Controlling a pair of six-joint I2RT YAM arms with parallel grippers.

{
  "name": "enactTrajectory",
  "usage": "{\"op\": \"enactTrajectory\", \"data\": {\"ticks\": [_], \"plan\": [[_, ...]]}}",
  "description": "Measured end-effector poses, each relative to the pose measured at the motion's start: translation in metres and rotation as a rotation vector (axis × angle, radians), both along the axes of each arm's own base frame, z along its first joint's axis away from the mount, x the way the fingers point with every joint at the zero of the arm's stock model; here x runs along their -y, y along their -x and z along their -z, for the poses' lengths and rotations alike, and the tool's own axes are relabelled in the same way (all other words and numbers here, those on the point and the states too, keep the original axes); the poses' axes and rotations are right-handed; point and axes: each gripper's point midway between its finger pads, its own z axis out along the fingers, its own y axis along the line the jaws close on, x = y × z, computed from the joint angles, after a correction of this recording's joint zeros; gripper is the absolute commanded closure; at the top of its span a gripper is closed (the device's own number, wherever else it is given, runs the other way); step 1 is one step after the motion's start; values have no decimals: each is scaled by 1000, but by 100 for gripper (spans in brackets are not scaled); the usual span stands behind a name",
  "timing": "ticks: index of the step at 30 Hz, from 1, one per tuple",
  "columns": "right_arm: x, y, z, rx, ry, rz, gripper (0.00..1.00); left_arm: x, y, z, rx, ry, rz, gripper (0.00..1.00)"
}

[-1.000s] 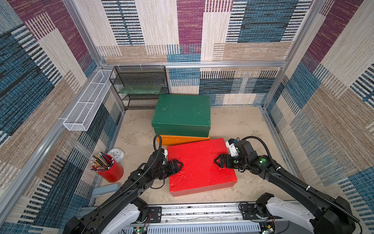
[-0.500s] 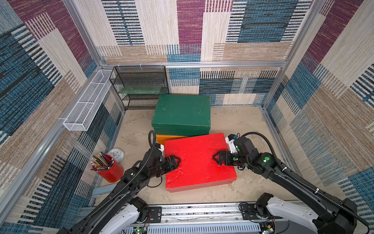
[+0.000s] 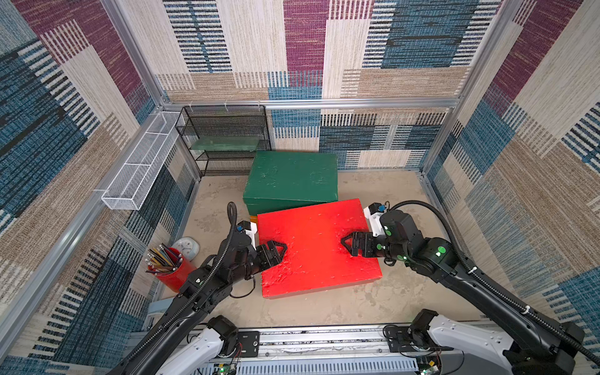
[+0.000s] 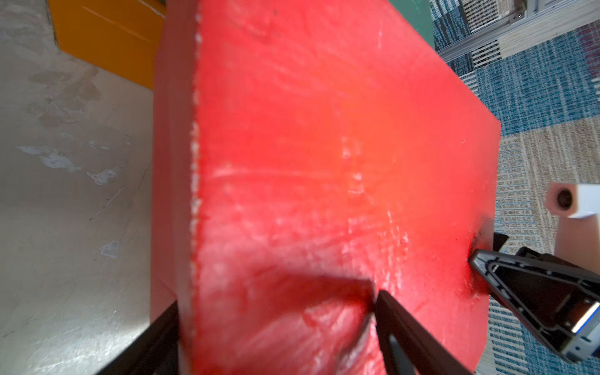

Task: Stack the shoeboxes
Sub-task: Pick up the shoebox from the center of the board.

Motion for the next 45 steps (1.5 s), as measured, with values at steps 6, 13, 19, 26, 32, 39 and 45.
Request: {"op": "enactTrajectory", "data": {"ticks": [6,13,19,26,32,39,45], "plan": [[-3,2,-14,29,-13,-6,4,-3,-1,-19,29,-3,-9,16],[-6,4,-32,57,-24,-14,5,-6,1,-33,49,-8,-6,16],[-10,1,-49,85,-30,-16,5,-8,0,-50,88,-3,-14,16],[-15,-3,-62,106,-27,-22,6,-12,-2,-62,109,-11,-32,16],[-18,-5,-71,115,-18,-22,6,-14,-4,-71,119,-18,-42,16],[-17,-10,-76,138,-7,-11,5,-11,-9,-79,128,-30,-38,16],[-19,-18,-85,166,5,-13,5,-11,-15,-84,141,-44,-51,16]]}}
